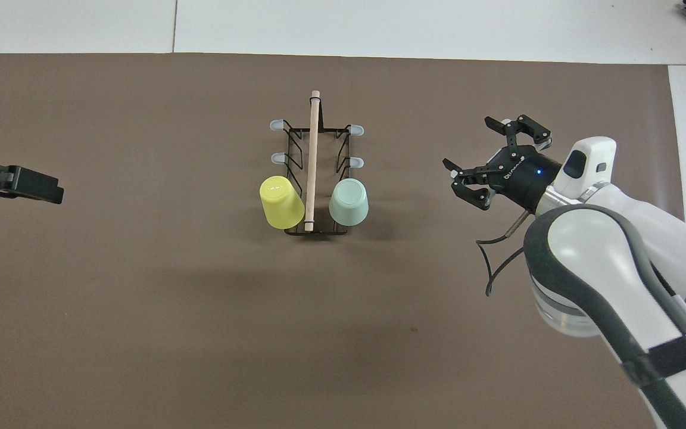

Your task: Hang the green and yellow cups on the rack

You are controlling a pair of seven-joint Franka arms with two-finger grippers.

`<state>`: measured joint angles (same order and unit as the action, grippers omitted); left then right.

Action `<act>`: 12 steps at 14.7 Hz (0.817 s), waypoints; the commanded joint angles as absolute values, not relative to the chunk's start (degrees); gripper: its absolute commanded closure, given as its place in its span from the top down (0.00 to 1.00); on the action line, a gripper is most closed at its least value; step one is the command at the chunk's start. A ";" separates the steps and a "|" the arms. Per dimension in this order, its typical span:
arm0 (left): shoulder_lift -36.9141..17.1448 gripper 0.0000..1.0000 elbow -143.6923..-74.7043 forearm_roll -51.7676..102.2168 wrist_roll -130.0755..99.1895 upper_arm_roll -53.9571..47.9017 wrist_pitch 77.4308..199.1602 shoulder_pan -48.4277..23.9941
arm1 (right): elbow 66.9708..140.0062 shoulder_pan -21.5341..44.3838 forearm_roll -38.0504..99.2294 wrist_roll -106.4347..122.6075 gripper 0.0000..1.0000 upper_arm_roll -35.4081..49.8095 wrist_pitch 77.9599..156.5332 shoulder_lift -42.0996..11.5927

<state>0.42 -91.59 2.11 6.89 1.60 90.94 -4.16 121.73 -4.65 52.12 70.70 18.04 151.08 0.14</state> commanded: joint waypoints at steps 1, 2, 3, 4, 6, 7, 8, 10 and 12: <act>1.23 1.00 -92.46 2.64 7.12 2.46 90.62 -4.92 | 117.88 -7.81 38.63 53.76 1.00 18.28 141.89 1.06; 1.23 1.00 -92.46 2.64 7.12 2.46 90.62 -4.92 | 116.03 -8.61 34.32 49.44 1.00 18.37 138.72 0.71; 1.23 1.00 -92.46 2.64 7.12 2.46 90.62 -4.92 | 114.36 -9.22 30.97 46.87 1.00 18.37 136.52 0.27; 1.23 1.00 -92.46 2.64 7.12 2.46 90.62 -4.92 | 112.43 -9.92 28.85 45.54 1.00 18.37 134.49 -0.35; 1.23 1.00 -92.46 2.64 7.12 2.46 90.62 -4.83 | 109.26 -10.98 26.73 44.65 1.00 18.28 131.15 -1.66; 1.23 1.00 -92.46 2.64 7.12 2.46 90.62 -4.83 | 108.12 -11.60 25.50 43.60 1.00 18.28 129.91 -2.10; 1.23 1.00 -92.46 2.64 7.12 2.46 90.62 -4.92 | 107.32 -12.65 25.23 42.29 1.00 18.37 128.42 -2.28; 1.23 1.00 -92.46 2.64 7.12 2.46 90.62 -4.92 | 104.95 -16.15 24.00 40.26 1.00 18.28 123.77 -2.99; 1.23 1.00 -92.46 2.64 7.12 2.46 90.62 -4.92 | 103.80 -20.72 23.82 40.17 1.00 18.28 119.90 -3.16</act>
